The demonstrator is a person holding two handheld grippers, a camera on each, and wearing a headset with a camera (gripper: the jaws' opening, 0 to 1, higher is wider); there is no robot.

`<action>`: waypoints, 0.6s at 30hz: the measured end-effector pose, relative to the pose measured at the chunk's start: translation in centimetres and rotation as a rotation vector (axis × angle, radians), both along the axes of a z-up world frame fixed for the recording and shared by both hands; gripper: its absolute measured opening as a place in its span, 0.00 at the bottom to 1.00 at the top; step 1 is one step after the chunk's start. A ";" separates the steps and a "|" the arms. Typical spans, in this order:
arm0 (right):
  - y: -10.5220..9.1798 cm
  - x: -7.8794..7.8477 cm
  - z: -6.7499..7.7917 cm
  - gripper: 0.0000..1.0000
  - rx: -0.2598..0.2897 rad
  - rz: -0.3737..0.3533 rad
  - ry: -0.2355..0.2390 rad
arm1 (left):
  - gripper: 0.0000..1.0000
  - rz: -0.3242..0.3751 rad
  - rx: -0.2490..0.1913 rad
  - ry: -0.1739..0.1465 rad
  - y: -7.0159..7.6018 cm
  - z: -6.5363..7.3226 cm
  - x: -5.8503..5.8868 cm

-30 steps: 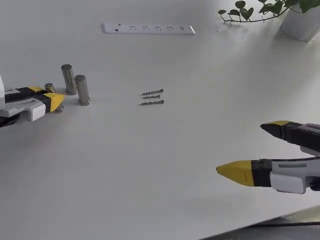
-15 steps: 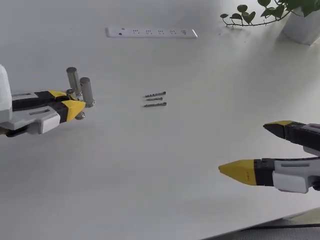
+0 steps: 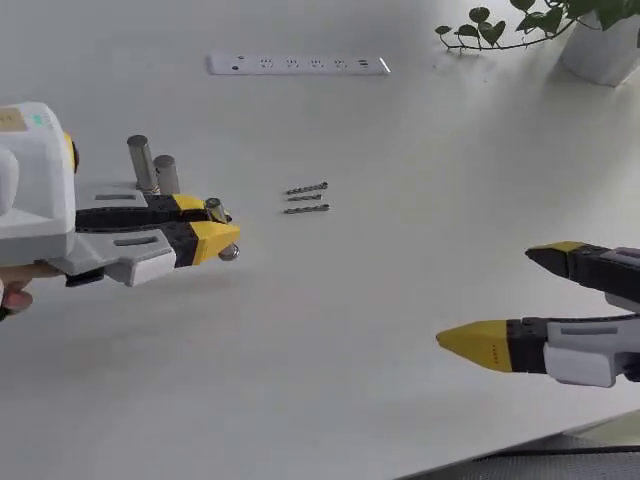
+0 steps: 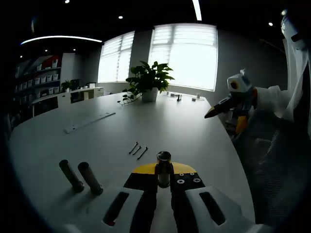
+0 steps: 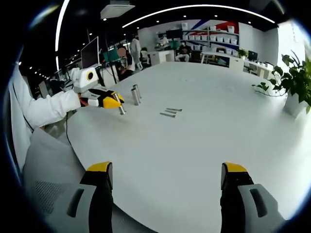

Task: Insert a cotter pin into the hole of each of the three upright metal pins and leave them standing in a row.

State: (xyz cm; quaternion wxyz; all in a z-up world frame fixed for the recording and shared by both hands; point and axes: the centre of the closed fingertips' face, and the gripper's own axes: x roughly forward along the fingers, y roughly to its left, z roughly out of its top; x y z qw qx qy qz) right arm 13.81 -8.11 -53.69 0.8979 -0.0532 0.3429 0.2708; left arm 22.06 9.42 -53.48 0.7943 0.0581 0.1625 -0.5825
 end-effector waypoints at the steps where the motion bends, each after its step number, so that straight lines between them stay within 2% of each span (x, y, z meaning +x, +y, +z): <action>1: 0.0 0.0 0.0 0.91 0.000 0.000 0.001 | 0.07 -0.012 0.011 -0.002 -0.2 -0.2 -0.1; 5: 0.1 0.0 -0.1 0.90 0.001 0.003 0.004 | 0.07 -0.060 0.040 -0.015 -0.9 -1.0 -0.3; 10: 0.1 0.1 -0.2 0.90 -0.001 0.006 0.008 | 0.07 -0.111 0.062 -0.011 -1.7 -1.9 -0.7; 11: 0.0 0.1 -0.2 0.90 -0.002 0.006 0.009 | 0.07 -0.123 0.074 -0.018 -1.9 -2.1 -0.8; 13: 0.0 0.1 -0.2 0.90 -0.004 0.005 0.011 | 0.07 -0.135 0.090 -0.026 -2.0 -2.4 -0.8; 16: -0.1 0.2 -0.1 0.90 -0.004 0.005 0.011 | 0.07 -0.138 0.096 -0.013 -2.2 -2.7 -0.9; 18: -0.2 0.2 -0.1 0.90 -0.006 0.005 0.012 | 0.07 -0.149 0.109 -0.019 -2.3 -2.9 -1.1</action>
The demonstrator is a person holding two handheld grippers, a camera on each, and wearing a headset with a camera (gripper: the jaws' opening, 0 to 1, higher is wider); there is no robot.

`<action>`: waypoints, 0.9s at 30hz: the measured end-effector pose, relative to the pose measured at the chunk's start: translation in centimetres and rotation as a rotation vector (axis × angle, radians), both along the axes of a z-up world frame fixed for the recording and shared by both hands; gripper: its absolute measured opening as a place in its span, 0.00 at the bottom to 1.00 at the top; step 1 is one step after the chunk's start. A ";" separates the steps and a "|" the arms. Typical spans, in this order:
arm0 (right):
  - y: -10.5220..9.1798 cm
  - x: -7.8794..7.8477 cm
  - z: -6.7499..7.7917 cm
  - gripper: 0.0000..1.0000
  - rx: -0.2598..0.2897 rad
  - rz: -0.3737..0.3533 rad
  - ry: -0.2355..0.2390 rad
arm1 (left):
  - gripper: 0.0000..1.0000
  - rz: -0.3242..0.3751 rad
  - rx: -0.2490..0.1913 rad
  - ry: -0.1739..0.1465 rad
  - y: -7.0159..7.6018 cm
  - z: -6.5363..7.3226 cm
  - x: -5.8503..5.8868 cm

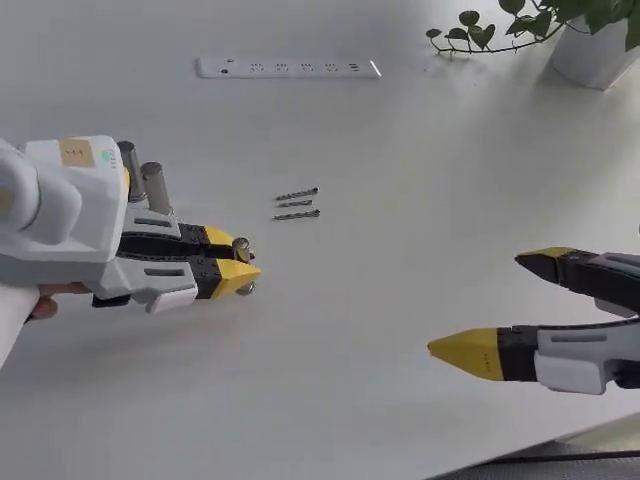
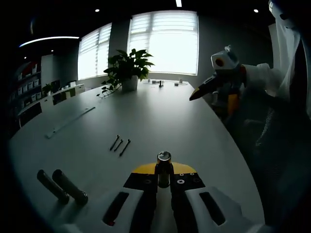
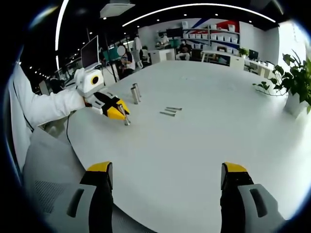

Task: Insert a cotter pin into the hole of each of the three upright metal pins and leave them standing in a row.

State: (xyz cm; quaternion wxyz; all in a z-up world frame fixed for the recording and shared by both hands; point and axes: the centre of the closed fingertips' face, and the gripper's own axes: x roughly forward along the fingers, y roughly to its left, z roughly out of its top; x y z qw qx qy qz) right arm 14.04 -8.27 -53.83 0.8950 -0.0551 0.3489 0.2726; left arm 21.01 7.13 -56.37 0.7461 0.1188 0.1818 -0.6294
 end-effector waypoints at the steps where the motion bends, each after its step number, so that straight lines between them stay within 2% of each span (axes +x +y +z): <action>1: 0.0 0.0 0.0 0.90 0.000 0.000 0.002 | 0.07 -0.007 0.005 -0.002 -0.1 -0.1 -0.1; 9: 0.1 0.0 -0.1 0.90 0.000 0.005 0.006 | 0.07 -0.025 0.031 0.014 -0.2 -1.0 -0.9; 15: 0.0 -0.1 -0.2 0.90 0.001 0.001 0.009 | 0.07 -0.022 0.031 0.018 -0.3 -1.2 -0.9; 17: -0.1 -0.2 -0.2 0.90 0.000 -0.001 0.010 | 0.07 -0.024 0.052 0.003 -0.1 -1.4 -0.7; 18: -0.1 -0.2 -0.2 0.90 0.000 -0.004 0.011 | 0.07 -0.023 0.037 0.001 -0.2 -1.3 -0.7; 19: -0.2 -0.2 -0.2 0.90 0.000 -0.007 0.011 | 0.07 -0.019 0.037 0.011 -0.1 -1.3 -0.7; 23: -0.2 -0.3 -0.3 0.90 0.000 -0.006 0.014 | 0.07 -0.023 0.030 0.012 -0.1 -1.3 -0.9; 24: -0.2 -0.3 -0.3 0.90 0.000 -0.007 0.014 | 0.07 -0.020 0.030 0.016 -0.1 -1.3 -0.9; 26: -0.1 -0.3 -0.4 0.90 0.001 -0.006 0.015 | 0.08 0.002 0.012 0.073 -0.1 -1.2 -0.9; 27: 0.0 -0.3 -0.4 0.90 0.001 -0.004 0.015 | 0.08 -0.003 0.014 0.057 0.0 -1.2 -0.8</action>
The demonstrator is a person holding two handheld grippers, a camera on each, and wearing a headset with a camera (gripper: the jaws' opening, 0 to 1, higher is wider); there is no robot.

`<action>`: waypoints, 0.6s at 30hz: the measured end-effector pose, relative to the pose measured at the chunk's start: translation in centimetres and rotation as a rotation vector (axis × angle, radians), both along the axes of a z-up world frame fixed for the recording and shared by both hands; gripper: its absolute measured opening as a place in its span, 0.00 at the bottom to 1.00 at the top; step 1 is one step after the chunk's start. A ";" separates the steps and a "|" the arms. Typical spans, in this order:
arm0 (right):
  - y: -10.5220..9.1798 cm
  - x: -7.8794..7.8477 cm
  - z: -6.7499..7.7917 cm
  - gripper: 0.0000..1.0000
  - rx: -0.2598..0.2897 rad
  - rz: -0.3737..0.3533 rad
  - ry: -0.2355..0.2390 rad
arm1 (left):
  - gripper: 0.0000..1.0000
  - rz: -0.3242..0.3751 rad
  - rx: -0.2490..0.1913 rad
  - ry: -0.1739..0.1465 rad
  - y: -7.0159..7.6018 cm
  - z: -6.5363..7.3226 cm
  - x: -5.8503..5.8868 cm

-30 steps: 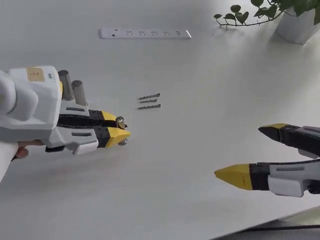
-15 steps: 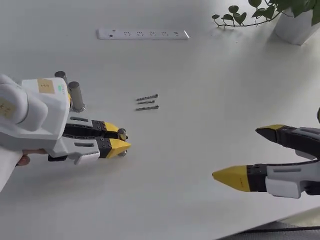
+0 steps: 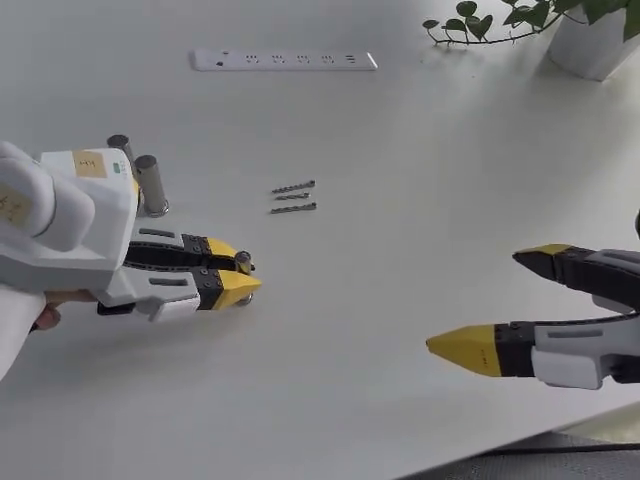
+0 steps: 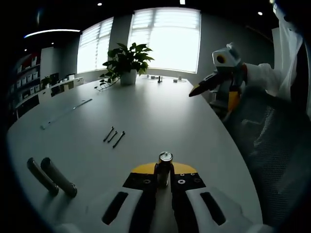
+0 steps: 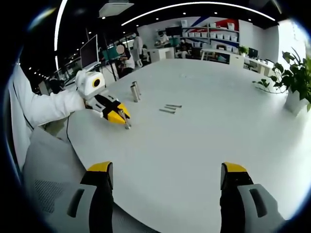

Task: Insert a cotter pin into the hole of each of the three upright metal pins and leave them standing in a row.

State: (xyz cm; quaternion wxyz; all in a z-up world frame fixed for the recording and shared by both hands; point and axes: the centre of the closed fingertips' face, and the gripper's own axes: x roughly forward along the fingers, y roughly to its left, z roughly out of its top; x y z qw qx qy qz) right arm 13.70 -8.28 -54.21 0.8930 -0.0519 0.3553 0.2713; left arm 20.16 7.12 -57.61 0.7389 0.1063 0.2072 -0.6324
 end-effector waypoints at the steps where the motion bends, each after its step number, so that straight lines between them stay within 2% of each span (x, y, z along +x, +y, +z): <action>1: 0.1 0.0 0.0 0.90 -0.001 0.001 0.000 | 0.08 0.001 0.000 -0.004 0.0 0.0 0.0; 4: -0.1 0.1 0.0 0.89 -0.009 -0.004 -0.003 | 0.10 -0.004 0.014 -0.004 0.1 -0.2 -0.2; 5: 0.0 0.0 0.0 0.89 -0.007 -0.005 -0.002 | 0.14 -0.005 0.022 -0.007 0.2 -0.3 -0.3; 7: 0.0 0.0 0.1 0.89 -0.004 -0.004 -0.003 | 0.26 0.009 0.052 -0.031 0.7 -0.7 -0.1; 8: 0.0 0.0 0.1 0.89 -0.005 -0.005 -0.005 | 0.36 0.021 0.064 -0.027 0.9 -0.9 -0.1; 10: 0.0 0.0 0.1 0.89 -0.005 -0.006 -0.004 | 0.45 0.024 0.069 -0.032 1.2 -1.1 -0.2; 12: 0.0 0.0 0.1 0.89 -0.006 -0.005 -0.004 | 0.46 0.035 0.071 -0.011 1.7 -1.2 -0.6; 15: 0.1 0.0 0.1 0.89 -0.005 -0.004 -0.007 | 0.51 0.048 0.077 -0.006 2.4 -1.4 -1.2; 16: 0.2 0.0 0.1 0.89 -0.004 -0.001 -0.006 | 0.55 0.048 0.073 0.003 2.5 -1.4 -1.5; 17: 0.2 0.0 0.1 0.89 -0.003 -0.001 -0.006 | 0.62 0.054 0.067 0.032 2.6 -1.3 -1.9; 18: 0.2 0.0 0.1 0.89 -0.002 0.000 -0.006 | 0.68 0.049 0.055 0.036 2.6 -1.1 -2.2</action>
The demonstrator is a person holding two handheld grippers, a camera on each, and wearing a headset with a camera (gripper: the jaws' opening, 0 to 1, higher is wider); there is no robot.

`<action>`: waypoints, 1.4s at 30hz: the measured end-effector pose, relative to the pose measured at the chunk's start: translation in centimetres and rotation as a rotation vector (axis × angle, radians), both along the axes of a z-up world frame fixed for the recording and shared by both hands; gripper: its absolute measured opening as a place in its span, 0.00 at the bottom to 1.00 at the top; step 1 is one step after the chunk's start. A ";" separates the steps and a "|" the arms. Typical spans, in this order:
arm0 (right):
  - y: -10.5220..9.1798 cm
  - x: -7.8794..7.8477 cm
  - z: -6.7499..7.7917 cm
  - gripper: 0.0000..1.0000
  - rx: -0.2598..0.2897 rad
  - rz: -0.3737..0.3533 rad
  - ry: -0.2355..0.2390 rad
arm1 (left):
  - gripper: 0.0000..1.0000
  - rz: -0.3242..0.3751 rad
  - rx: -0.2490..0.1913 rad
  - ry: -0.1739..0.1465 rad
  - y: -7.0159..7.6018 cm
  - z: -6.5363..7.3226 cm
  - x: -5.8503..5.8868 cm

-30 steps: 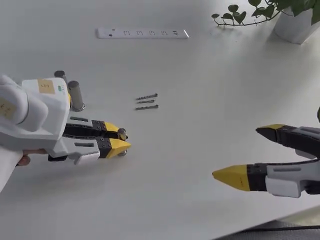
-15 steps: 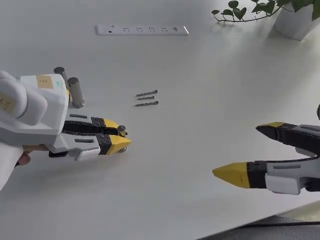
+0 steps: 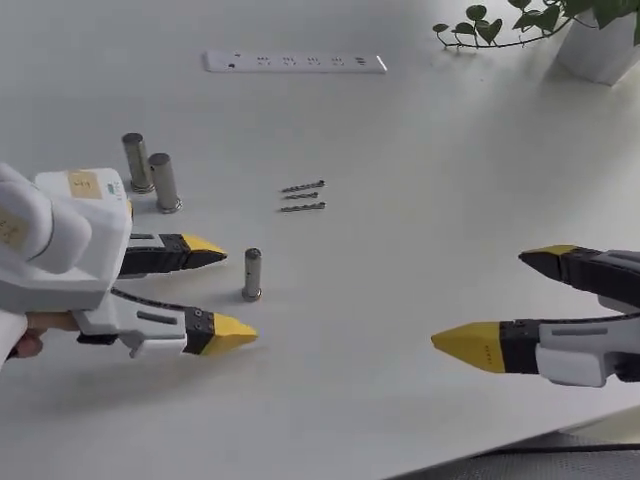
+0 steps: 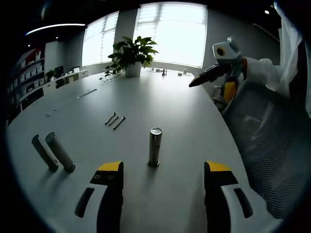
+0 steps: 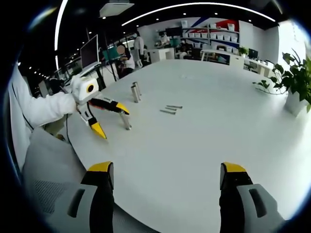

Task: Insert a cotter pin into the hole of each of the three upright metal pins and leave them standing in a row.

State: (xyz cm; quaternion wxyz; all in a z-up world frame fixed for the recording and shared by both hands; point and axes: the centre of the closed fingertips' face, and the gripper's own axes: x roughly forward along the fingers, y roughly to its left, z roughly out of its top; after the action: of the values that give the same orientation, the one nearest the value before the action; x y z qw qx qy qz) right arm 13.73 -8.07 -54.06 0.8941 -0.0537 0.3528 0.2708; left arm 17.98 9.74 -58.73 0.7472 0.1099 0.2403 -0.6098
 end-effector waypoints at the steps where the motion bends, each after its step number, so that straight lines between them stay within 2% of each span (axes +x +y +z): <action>1: 0.1 0.0 0.0 0.89 0.001 0.002 -0.001 | 0.75 -0.009 -0.018 0.007 0.1 0.5 -0.8; 3: 0.1 0.0 0.0 0.89 0.002 0.004 0.000 | 0.88 -0.011 -0.029 0.013 0.1 0.9 -1.5; 6: 0.1 -0.1 0.0 0.89 0.001 0.006 0.003 | 0.99 -0.012 -0.047 0.013 0.2 1.6 -2.4; 10: 0.2 -0.1 -0.2 0.88 -0.001 0.012 0.010 | 0.98 0.002 -0.072 0.028 0.2 2.1 -3.4; 13: 0.4 0.1 0.2 0.87 0.009 0.018 0.001 | 0.99 0.003 -0.070 0.029 0.3 2.2 -4.1; 15: 0.3 0.5 0.4 0.84 -0.007 0.023 -0.005 | 0.99 0.024 -0.072 0.025 0.4 2.3 -4.2; 17: 0.3 0.8 0.5 0.80 -0.035 0.060 -0.004 | 0.99 0.050 -0.084 0.036 0.5 2.4 -4.2; 19: 0.4 1.3 0.8 0.79 -0.056 0.090 -0.015 | 0.99 0.067 -0.092 0.029 0.5 2.6 -4.1; 23: 0.8 3.5 2.0 0.75 -0.100 0.178 -0.041 | 0.99 0.115 -0.107 0.023 0.9 3.2 -4.1; 24: 0.8 3.7 2.1 0.75 -0.106 0.187 -0.041 | 0.99 0.119 -0.108 0.022 1.0 3.3 -4.1; 27: 0.8 5.6 2.2 0.72 -0.160 0.259 -0.037 | 0.99 0.156 -0.097 0.027 1.4 3.3 -4.0; 31: 2.3 7.2 3.0 0.66 -0.172 0.349 -0.046 | 0.99 0.180 -0.108 0.024 1.7 3.3 -3.9; 33: 3.0 8.0 3.2 0.65 -0.198 0.409 -0.046 | 0.99 0.188 -0.115 0.030 1.7 3.4 -4.0; 35: 3.6 8.5 3.2 0.65 -0.228 0.457 -0.043 | 0.99 0.194 -0.114 0.029 1.8 3.4 -3.9; 37: 4.5 9.6 3.1 0.64 -0.219 0.486 -0.049 | 0.99 0.198 -0.113 0.031 1.8 3.4 -4.0; 41: 5.6 11.5 2.1 0.57 -0.219 0.523 -0.027 | 0.99 0.201 -0.117 0.039 1.7 3.4 -4.2; 42: 5.4 11.6 1.6 0.56 -0.246 0.545 -0.008 | 0.99 0.203 -0.116 0.039 1.7 3.3 -4.2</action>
State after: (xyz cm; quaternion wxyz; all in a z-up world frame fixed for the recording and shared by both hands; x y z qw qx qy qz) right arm 25.36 -2.67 -52.51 0.7766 -0.2555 0.3520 0.4557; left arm 13.79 11.45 -55.39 0.8054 0.0296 0.2289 -0.5459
